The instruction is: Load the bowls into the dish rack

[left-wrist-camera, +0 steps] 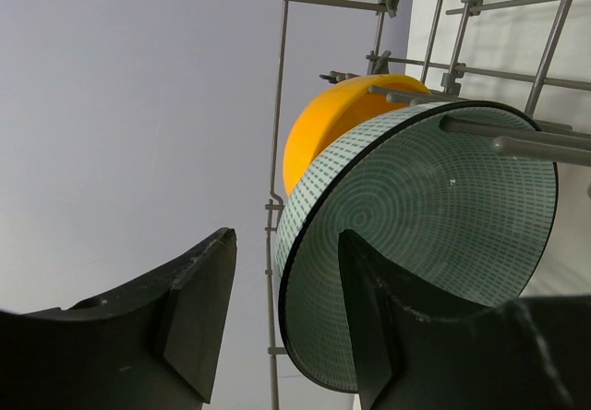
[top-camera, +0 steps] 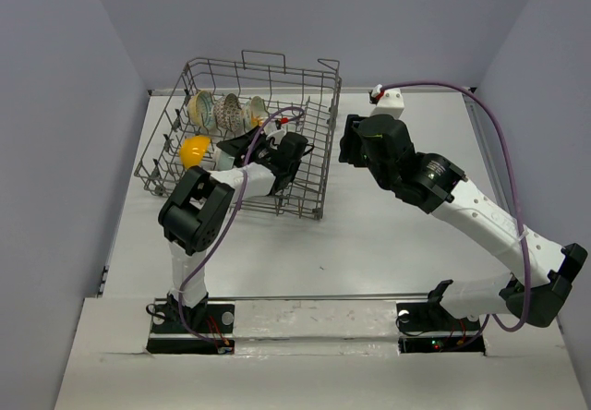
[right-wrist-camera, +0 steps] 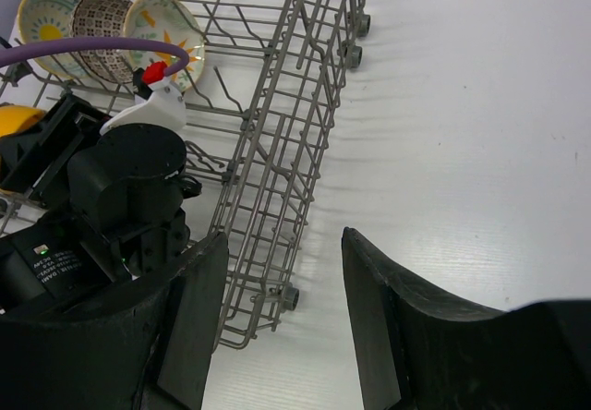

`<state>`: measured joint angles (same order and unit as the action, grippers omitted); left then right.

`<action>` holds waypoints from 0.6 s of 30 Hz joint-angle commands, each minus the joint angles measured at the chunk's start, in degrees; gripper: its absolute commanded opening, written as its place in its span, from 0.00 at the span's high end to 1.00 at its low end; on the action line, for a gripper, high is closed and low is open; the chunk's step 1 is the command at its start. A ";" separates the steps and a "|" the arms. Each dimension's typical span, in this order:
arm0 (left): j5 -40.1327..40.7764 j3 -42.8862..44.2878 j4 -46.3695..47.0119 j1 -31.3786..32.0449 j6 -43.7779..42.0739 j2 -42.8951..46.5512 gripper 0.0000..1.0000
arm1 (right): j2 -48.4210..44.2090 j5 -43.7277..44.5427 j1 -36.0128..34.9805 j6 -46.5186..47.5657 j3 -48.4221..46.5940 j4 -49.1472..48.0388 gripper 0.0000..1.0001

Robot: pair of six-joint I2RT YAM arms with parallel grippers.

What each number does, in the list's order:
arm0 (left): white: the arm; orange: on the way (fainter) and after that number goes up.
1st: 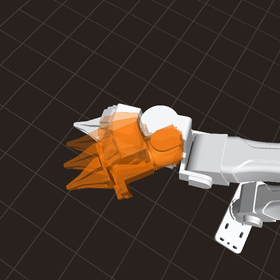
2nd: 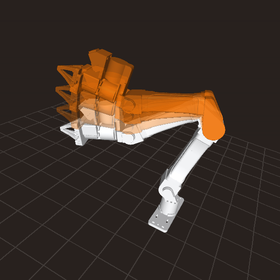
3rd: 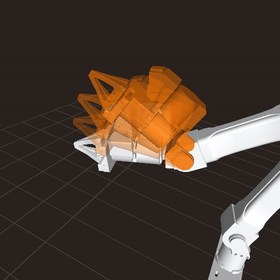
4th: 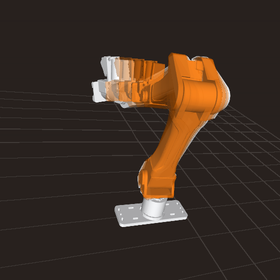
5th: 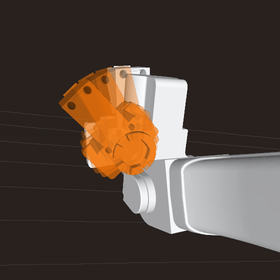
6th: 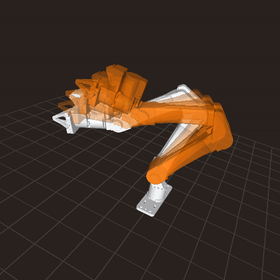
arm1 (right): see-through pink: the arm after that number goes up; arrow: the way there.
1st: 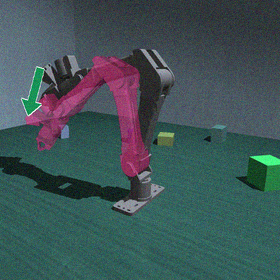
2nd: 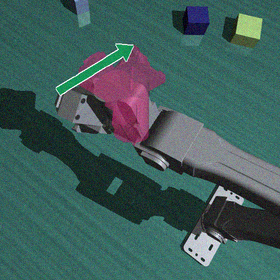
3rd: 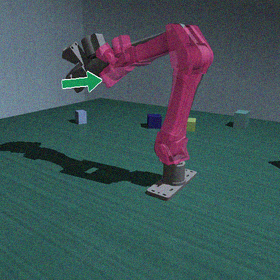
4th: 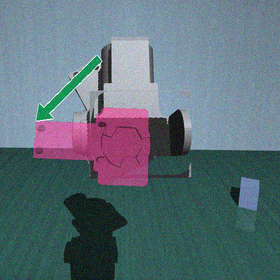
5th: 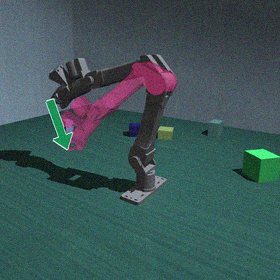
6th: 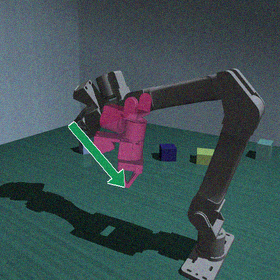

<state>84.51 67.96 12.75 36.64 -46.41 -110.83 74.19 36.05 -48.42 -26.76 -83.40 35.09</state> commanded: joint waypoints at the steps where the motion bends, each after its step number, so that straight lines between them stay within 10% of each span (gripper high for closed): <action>1: 4.35 1.82 -0.45 0.36 1.32 0.43 0.38 | -1.51 1.48 -0.27 0.22 -0.01 -3.19 0.42; 18: 2.94 1.82 -1.94 0.80 4.22 1.49 0.18 | -1.51 1.48 -0.27 0.22 0.07 -3.19 0.42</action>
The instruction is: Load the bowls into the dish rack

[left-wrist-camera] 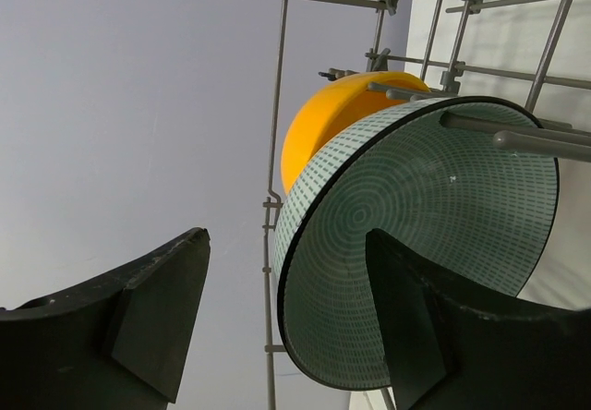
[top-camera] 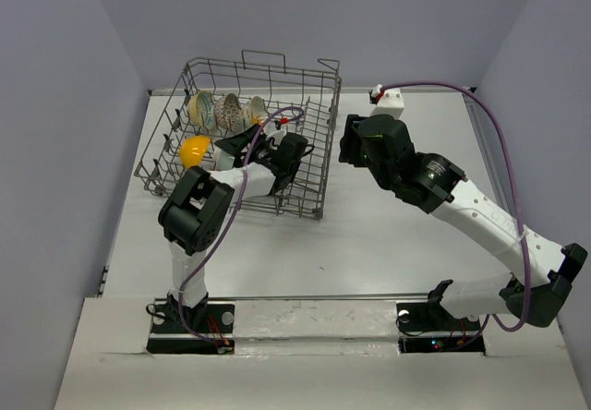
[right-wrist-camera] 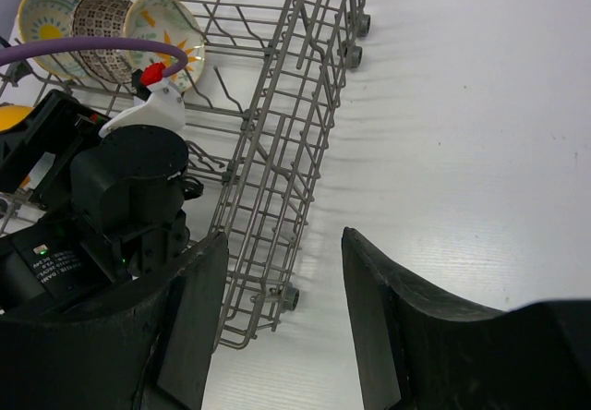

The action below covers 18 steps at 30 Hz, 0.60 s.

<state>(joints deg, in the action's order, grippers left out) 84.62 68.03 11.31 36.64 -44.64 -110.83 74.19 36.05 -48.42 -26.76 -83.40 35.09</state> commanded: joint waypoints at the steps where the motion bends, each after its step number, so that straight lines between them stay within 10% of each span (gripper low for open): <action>1: 2.75 1.93 -0.67 0.89 2.72 1.58 0.17 | -1.51 1.39 -0.27 0.22 -0.01 -3.10 0.42; 9: 0.47 3.33 -4.18 1.59 7.46 3.07 0.13 | -1.42 1.30 -0.27 0.13 -0.10 -3.01 0.42; 18: -7.00 14.05 -29.66 2.03 29.25 1.67 0.12 | -1.16 1.21 -0.27 0.05 -0.36 -2.84 0.42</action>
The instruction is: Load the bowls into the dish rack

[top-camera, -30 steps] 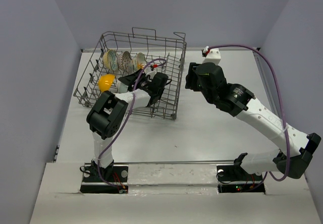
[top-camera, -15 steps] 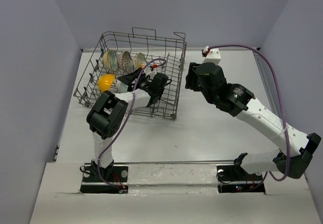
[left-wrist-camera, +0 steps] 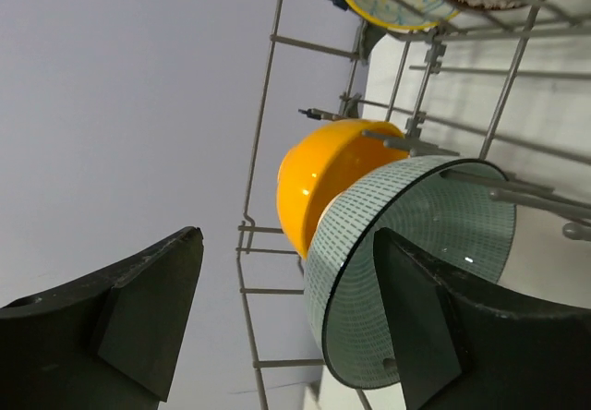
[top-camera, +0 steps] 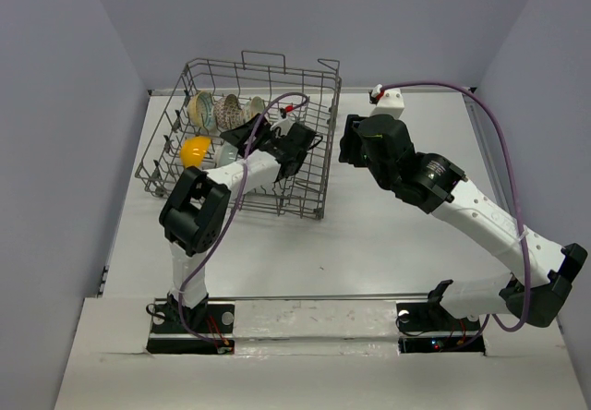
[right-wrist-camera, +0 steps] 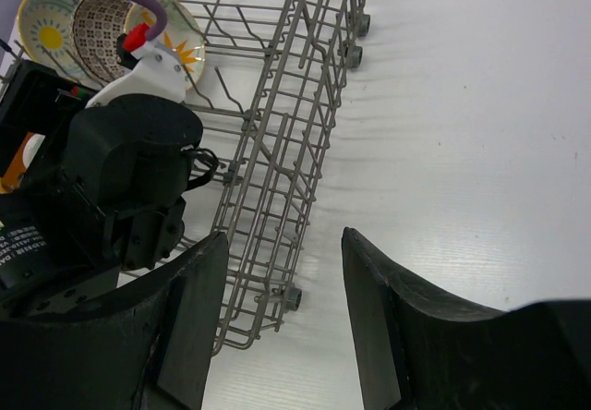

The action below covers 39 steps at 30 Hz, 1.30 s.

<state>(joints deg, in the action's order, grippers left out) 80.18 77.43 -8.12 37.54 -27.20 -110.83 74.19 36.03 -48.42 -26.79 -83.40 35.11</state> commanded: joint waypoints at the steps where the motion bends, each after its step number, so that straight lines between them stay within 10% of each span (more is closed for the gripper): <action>1: -3.01 5.01 -10.51 1.13 11.99 1.67 0.13 | -1.16 1.23 -0.27 0.15 -0.45 -2.77 0.42; 39: -30.25 14.33 -21.59 3.77 26.85 26.08 0.13 | -2.12 3.52 -0.27 1.03 -2.56 -1.45 0.40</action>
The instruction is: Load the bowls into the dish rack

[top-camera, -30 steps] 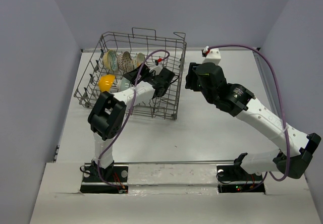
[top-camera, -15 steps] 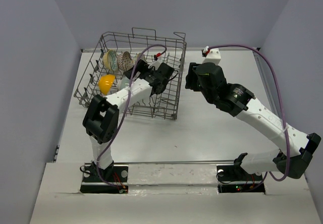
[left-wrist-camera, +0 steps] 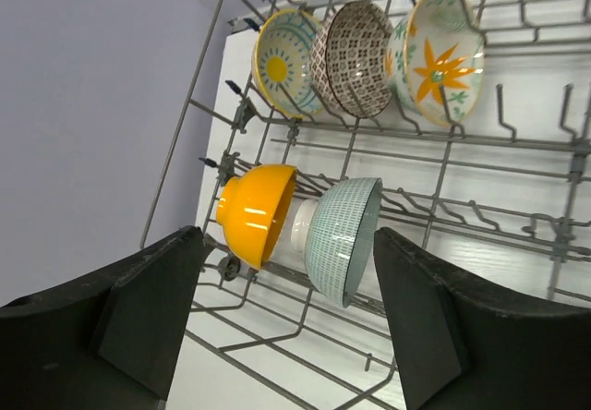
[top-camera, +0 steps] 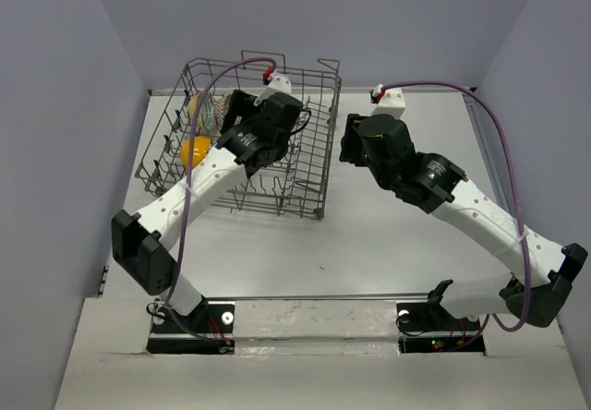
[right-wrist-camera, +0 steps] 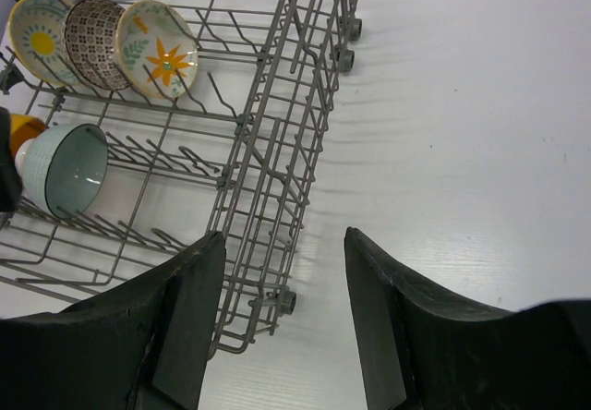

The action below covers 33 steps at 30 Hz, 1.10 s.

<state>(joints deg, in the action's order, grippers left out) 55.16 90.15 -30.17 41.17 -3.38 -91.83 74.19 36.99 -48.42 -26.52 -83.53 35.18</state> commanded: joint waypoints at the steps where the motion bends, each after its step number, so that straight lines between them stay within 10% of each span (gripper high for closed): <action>1: -8.19 0.91 1.25 0.23 4.85 10.41 0.13 | -2.47 2.82 -0.27 0.77 -2.26 -1.52 0.40; 11: -27.38 -16.75 19.53 0.14 8.64 33.11 0.07 | -7.65 -0.16 -0.27 3.23 0.03 -3.80 0.29; 18: -31.51 -18.43 20.42 0.14 9.88 36.46 0.05 | -10.91 -3.68 -0.27 4.72 1.96 -6.78 0.00; 33: -32.66 -20.28 22.09 0.23 11.02 38.04 0.01 | -13.20 -1.41 -0.27 5.25 5.48 -8.98 0.00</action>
